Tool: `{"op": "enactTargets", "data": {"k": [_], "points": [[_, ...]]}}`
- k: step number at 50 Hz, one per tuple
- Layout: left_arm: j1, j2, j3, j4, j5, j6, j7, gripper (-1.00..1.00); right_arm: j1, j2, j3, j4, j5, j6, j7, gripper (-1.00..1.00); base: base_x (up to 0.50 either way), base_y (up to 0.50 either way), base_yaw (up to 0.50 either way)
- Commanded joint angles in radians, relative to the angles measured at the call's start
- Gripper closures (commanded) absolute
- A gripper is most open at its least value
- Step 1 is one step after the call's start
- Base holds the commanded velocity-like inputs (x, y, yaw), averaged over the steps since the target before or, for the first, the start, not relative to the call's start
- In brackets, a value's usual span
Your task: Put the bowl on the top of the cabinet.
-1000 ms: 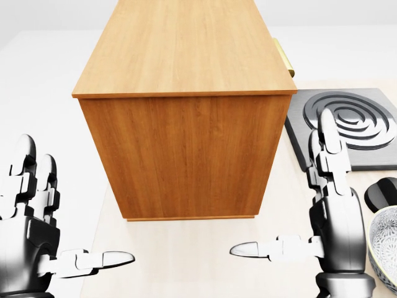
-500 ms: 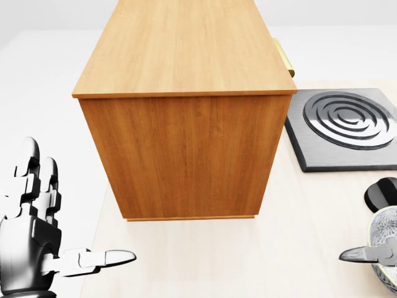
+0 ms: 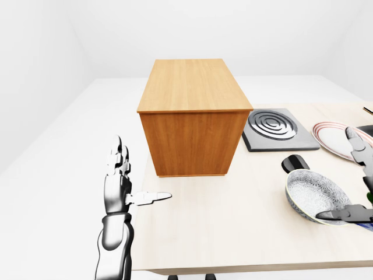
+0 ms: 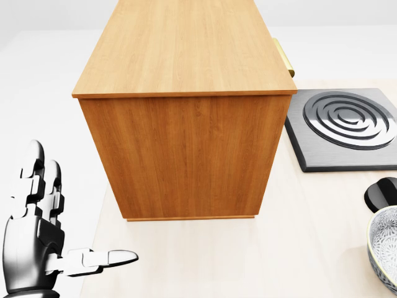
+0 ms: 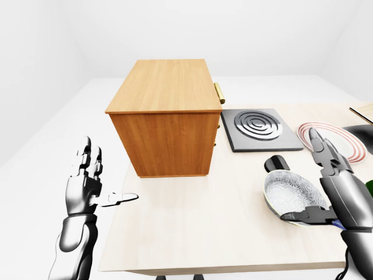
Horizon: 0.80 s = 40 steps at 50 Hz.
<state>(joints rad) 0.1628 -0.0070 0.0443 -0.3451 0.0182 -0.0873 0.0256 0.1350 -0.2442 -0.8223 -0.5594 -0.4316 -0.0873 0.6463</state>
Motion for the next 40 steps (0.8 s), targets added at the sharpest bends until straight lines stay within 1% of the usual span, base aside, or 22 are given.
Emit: {"op": "enactTargets", "data": {"k": [1,8,19,29,36,40], "points": [[-0.002,0.001,-0.001,0.018,0.001,0.000,0.000,-1.00,0.027,0.012,-0.049,0.023,-0.012,0.000,0.049,-1.00,0.00,0.00,0.00],[-0.002,0.001,-0.003,0.022,0.002,0.000,-0.001,-1.00,0.044,0.025,-0.054,0.050,-0.031,0.000,0.052,-1.00,0.00,0.00,0.00],[0.001,0.001,-0.005,0.022,0.002,0.000,-0.004,-1.00,0.082,0.051,-0.032,0.154,-0.093,0.000,0.035,-1.00,0.00,0.00,0.00],[0.000,0.002,-0.005,0.024,0.002,0.000,-0.006,-1.00,0.097,0.053,-0.018,0.226,-0.138,0.000,0.007,-1.00,0.00,0.00,0.00],[-0.002,0.002,-0.006,0.034,0.002,0.000,-0.007,-1.00,0.100,0.038,0.002,0.315,-0.174,0.000,-0.049,-1.00,0.00,0.00,0.00],[-0.002,0.002,-0.007,0.039,0.002,0.000,-0.007,-1.00,0.104,0.034,0.010,0.325,-0.185,0.000,-0.058,-1.00,0.00,0.00,0.00]]}}
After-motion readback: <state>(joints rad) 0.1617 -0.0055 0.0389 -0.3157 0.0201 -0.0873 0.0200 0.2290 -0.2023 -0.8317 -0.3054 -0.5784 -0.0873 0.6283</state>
